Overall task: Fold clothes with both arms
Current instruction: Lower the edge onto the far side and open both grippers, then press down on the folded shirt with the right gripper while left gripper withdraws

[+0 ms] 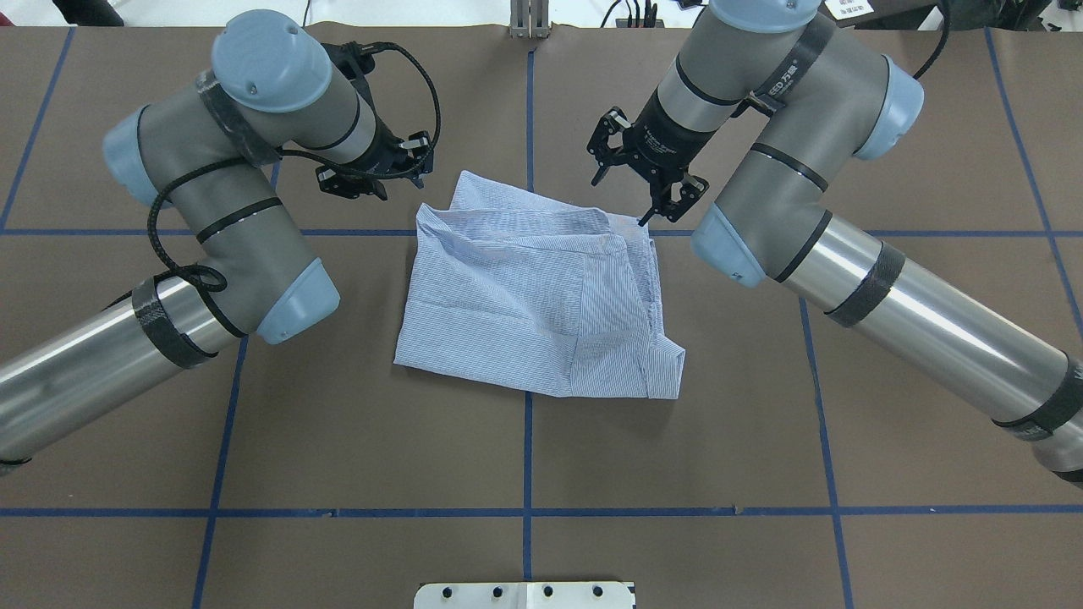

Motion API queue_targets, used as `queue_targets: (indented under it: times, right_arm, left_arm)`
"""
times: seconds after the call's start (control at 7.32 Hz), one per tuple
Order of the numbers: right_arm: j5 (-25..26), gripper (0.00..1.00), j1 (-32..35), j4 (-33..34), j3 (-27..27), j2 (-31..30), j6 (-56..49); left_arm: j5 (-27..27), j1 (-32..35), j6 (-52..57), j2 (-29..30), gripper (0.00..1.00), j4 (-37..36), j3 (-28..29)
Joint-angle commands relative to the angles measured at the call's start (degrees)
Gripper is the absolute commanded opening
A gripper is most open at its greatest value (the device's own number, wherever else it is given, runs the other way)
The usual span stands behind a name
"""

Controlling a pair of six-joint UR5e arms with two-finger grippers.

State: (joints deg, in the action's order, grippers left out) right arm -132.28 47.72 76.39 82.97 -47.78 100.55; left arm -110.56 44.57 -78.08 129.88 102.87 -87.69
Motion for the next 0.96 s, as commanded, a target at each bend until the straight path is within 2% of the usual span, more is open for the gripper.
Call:
queue_targets:
  times: [0.0,0.14,0.27,0.55,0.68,0.82]
  right_arm:
    - [0.18,1.0,-0.61,-2.22,0.53,-0.03,0.61]
    - [2.01,1.0,-3.14,-2.13,1.05,0.58,-0.17]
    - [7.51,1.0,-7.69,-1.95,2.8,1.19,-3.14]
    - [16.83,1.0,-14.47,-1.51,2.03,4.87,-10.51]
    - [21.32,1.0,-16.76,-1.34,0.11,5.76,-16.99]
    - [23.19,1.0,-17.22,-1.33,-5.56,9.16,-22.01]
  left_arm:
    - [-1.14,1.57,2.22,-0.15,1.0,-0.65,0.59]
    - [-1.41,1.92,2.32,-0.15,1.0,-0.66,0.59]
    - [-3.32,3.75,4.32,-1.02,1.0,-0.74,0.33]
    - [-3.78,6.65,13.71,-5.06,1.0,-1.18,-1.51]
    - [-3.78,7.27,14.79,-6.64,1.0,-1.18,-2.83]
    - [-3.87,7.37,14.89,-7.01,1.0,-1.18,-3.01]
